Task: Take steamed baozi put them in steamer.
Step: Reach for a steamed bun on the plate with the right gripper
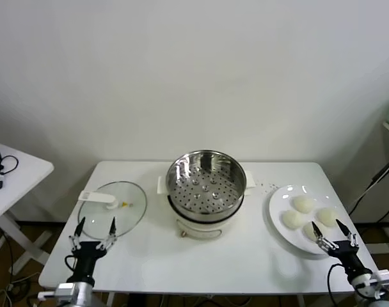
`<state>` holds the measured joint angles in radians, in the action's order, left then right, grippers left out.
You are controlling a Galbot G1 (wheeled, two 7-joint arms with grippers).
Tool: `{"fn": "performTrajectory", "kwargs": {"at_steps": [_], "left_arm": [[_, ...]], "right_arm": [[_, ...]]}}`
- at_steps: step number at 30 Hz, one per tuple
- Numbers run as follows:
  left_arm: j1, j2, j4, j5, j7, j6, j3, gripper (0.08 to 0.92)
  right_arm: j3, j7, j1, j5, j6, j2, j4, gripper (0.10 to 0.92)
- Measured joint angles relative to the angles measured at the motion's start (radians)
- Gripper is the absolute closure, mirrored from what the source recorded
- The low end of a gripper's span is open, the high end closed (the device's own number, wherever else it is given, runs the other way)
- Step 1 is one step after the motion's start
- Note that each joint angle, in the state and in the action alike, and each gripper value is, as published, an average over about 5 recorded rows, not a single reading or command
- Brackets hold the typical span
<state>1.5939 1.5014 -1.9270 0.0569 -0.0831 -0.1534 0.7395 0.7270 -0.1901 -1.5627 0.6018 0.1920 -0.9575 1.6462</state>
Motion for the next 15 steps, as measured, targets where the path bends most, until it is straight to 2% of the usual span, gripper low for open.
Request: {"fn": "performTrajectory", "kwargs": {"at_steps": [8,15], "left_arm": [[-0.01,0.004,-0.007,-0.019,0.011,0.018,-0.007,0.177],[-0.014,0.009,-0.021,-0.044,0.013,0.039,-0.021,0.177]], "right_arm": [[-0.014,-0.071,0.083,-0.045,-0.059,0.095,-0.028,0.203],[-0.103,-0.247,0.263,-0.134,-0.127,0.269,-0.118,0.203]]}}
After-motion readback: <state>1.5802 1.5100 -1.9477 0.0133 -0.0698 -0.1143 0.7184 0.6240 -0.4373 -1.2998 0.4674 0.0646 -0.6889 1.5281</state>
